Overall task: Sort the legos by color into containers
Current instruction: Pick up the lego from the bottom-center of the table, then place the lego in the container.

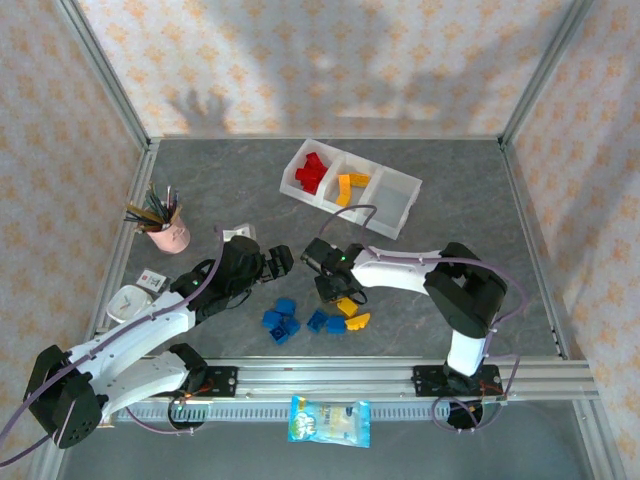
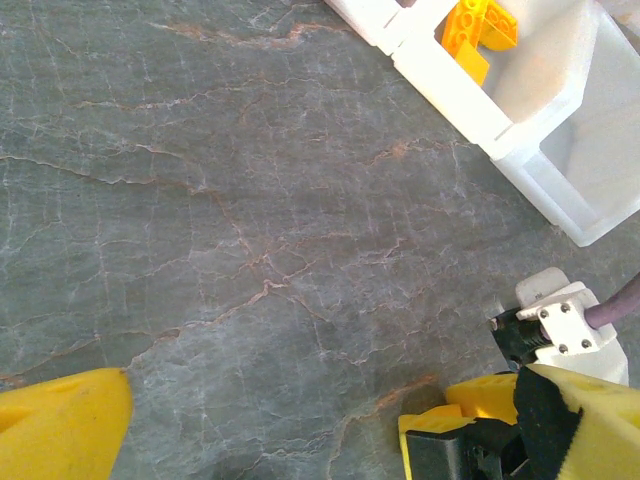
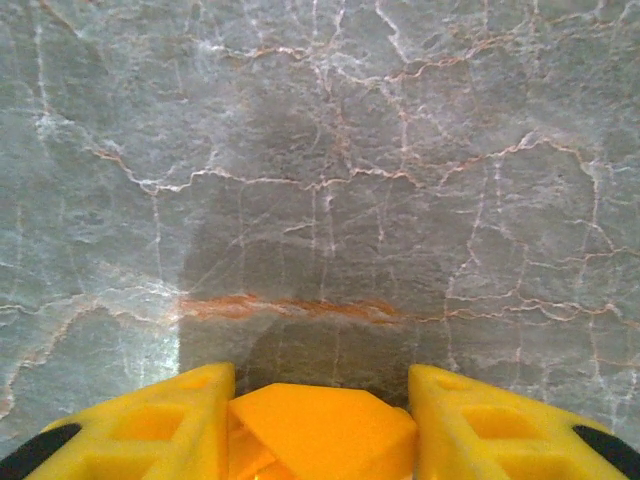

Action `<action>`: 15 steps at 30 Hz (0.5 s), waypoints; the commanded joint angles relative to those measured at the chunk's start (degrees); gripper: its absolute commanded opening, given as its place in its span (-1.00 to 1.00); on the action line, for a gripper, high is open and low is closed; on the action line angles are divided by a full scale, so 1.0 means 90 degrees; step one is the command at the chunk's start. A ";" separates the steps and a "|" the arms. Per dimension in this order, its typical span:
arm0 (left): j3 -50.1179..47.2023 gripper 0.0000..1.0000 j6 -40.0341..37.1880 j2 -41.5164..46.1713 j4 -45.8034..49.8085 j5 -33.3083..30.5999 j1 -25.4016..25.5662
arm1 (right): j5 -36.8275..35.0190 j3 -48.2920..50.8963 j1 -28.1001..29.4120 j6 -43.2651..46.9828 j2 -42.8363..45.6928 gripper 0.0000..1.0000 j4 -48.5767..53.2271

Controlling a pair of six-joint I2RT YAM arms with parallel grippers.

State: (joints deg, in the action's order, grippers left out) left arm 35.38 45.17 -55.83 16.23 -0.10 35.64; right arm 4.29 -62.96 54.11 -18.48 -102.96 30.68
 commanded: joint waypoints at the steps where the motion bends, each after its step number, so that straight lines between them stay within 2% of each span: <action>1: -0.0073 0.99 0.0040 0.0090 0.0095 -0.0145 0.0034 | -0.0092 -0.0276 -0.0043 -0.0146 0.0046 -0.13 0.0145; 9: 0.0033 0.98 -0.0042 0.0081 0.0055 -0.0155 -0.0009 | 0.0135 -0.0726 -0.0492 -0.0002 0.0221 -0.16 0.0193; 15: 0.0389 0.98 -0.0226 -0.0224 -0.0181 -0.0076 -0.0091 | -0.0018 -0.1951 -0.1206 0.0350 -0.0199 -0.16 0.0278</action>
State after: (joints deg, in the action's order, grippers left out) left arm 35.88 44.80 -56.42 16.05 -0.32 35.46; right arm 5.56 -75.26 45.87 -17.43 -103.35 32.60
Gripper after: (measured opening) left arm 0.992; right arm 0.423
